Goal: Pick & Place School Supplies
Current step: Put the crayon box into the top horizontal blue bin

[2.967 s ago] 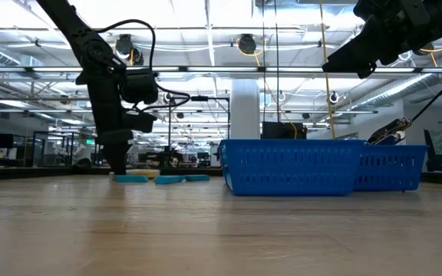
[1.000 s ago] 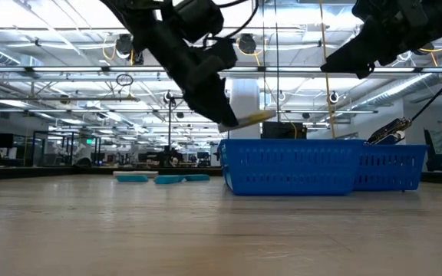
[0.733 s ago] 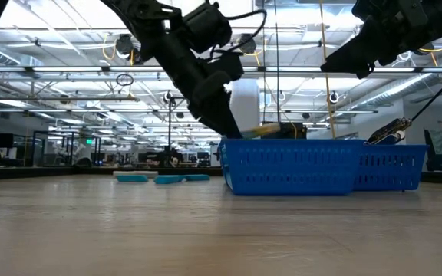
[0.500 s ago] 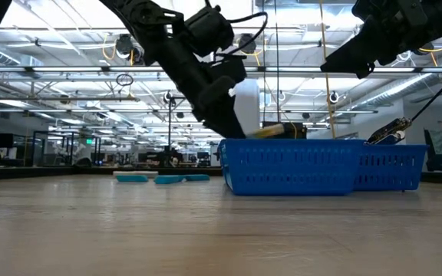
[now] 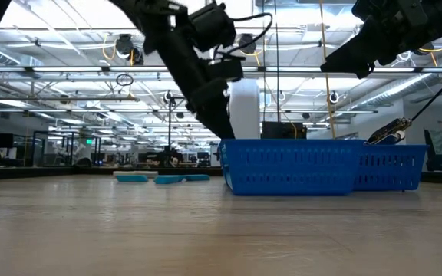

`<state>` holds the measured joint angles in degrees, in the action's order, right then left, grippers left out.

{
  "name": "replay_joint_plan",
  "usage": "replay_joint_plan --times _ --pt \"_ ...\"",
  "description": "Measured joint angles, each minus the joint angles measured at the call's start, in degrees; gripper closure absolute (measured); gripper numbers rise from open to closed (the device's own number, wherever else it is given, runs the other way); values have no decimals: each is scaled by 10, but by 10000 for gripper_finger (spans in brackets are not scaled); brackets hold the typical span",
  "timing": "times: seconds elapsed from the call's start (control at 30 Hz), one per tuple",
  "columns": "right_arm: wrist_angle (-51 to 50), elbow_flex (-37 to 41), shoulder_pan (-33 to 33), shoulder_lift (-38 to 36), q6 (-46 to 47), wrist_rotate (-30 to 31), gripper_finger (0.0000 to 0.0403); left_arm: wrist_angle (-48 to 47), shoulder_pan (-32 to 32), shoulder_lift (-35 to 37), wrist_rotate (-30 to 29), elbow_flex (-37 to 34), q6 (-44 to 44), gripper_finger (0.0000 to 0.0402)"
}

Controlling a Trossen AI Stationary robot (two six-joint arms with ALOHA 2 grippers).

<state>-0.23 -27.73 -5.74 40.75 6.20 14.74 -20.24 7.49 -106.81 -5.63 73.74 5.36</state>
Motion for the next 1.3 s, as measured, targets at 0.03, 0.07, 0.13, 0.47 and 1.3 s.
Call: replay_joint_plan --times 0.03,0.07,0.13,0.47,1.3 --pt "0 0 0 0 0 0 271 -31 0 8 -8 14 -1 117" --pt "0 0 0 0 0 0 271 -65 1 14 -17 26 -6 114" --pt "0 0 0 0 0 0 271 -109 5 29 -28 45 -8 113" --pt "-2 0 0 0 0 0 271 -199 86 110 -58 -1 38 147" --pt "-1 0 0 0 -4 0 271 -65 327 116 26 -207 78 158"
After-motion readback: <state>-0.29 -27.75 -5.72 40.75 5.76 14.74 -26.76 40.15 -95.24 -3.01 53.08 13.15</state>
